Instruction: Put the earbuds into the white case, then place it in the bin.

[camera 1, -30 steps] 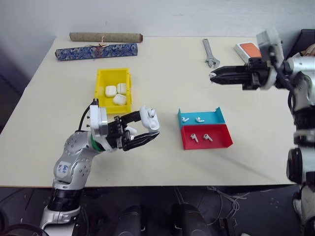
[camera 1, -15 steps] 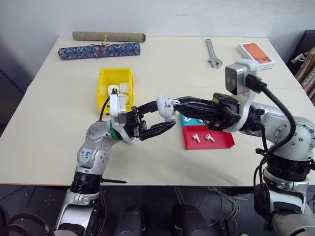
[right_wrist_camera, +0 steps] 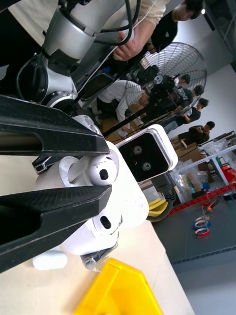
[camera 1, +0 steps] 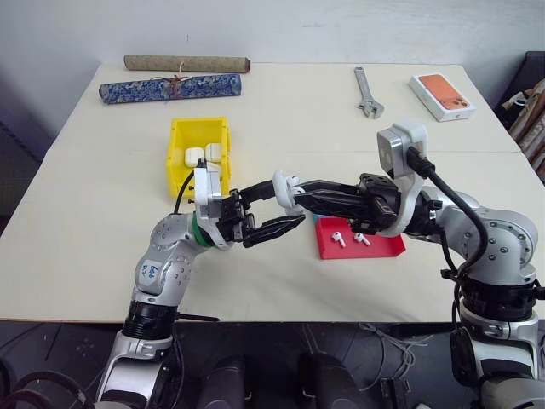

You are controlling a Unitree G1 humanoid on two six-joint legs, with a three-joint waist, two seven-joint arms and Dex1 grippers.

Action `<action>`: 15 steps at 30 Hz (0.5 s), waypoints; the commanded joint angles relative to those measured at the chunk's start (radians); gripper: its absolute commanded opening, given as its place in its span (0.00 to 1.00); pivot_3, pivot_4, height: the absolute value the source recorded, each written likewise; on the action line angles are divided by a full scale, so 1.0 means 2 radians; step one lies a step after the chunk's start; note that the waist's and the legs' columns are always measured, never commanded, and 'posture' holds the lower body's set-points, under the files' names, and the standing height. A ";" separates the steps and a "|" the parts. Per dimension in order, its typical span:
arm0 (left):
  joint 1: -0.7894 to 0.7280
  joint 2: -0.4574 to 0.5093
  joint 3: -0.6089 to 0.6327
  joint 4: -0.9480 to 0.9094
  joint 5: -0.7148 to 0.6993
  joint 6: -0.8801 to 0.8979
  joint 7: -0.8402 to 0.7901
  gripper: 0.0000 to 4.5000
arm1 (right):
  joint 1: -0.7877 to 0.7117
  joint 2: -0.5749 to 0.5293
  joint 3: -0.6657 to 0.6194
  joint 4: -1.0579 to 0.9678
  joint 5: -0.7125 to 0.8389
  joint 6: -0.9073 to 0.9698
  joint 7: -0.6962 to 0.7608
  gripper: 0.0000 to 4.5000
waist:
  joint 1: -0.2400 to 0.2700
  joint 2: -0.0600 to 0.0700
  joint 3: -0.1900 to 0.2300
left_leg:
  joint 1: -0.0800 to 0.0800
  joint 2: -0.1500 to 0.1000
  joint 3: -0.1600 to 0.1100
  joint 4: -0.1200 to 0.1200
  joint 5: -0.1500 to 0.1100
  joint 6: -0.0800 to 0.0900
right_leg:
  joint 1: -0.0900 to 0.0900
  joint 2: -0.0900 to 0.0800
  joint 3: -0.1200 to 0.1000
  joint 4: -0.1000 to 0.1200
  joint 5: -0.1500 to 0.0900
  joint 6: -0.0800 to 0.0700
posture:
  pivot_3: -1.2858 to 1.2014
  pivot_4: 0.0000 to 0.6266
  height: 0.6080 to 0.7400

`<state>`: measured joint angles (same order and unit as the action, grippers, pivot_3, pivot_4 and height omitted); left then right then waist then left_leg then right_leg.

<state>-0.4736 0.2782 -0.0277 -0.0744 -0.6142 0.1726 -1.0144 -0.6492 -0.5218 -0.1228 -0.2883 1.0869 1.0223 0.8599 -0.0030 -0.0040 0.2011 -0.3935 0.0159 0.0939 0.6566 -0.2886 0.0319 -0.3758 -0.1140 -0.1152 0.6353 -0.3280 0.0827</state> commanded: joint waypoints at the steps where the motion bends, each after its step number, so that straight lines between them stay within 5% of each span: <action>1: -0.001 -0.002 0.002 -0.036 -0.003 -0.008 0.002 0.62 | 0.009 -0.001 0.020 -0.005 -0.025 -0.019 0.004 0.09 | 0.000 0.000 0.000 | 0.000 0.000 0.000 0.000 0.000 0.000 | 0.000 0.000 0.000 0.000 0.000 0.000 | 0.52 0.24 1.00; 5: 0.003 -0.001 0.002 -0.038 -0.003 -0.010 0.003 0.62 | 0.018 -0.009 0.030 -0.005 -0.043 -0.033 0.008 0.09 | 0.001 0.000 0.000 | 0.000 0.000 0.000 0.000 0.000 0.000 | 0.000 0.000 0.000 0.000 0.000 0.000 | 0.52 0.24 1.00; 13: 0.022 0.017 0.017 -0.042 -0.005 -0.006 -0.007 0.62 | 0.050 -0.091 -0.029 -0.045 0.037 0.001 0.058 0.69 | 0.002 0.000 0.000 | -0.002 0.000 -0.001 0.000 0.000 0.001 | 0.000 0.000 -0.001 -0.004 0.000 0.001 | 0.52 0.24 1.00; 15: 0.031 0.027 0.022 -0.042 -0.006 -0.002 -0.013 0.62 | 0.063 -0.124 -0.046 -0.047 0.056 0.018 0.069 0.74 | 0.002 0.000 0.000 | -0.002 0.000 -0.001 0.000 0.000 0.001 | 0.000 0.000 -0.001 -0.004 0.000 0.001 | 0.52 0.24 1.00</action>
<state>-0.4257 0.3174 -0.0060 -0.1289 -0.6061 0.1715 -1.0275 -0.5268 -0.7373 -0.1532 -0.3469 1.1387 1.0314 0.9727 0.0010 -0.0042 0.2012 -0.3967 0.0158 0.0925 0.6563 -0.2896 0.0337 -0.3756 -0.1141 -0.1165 0.6275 -0.3272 0.0841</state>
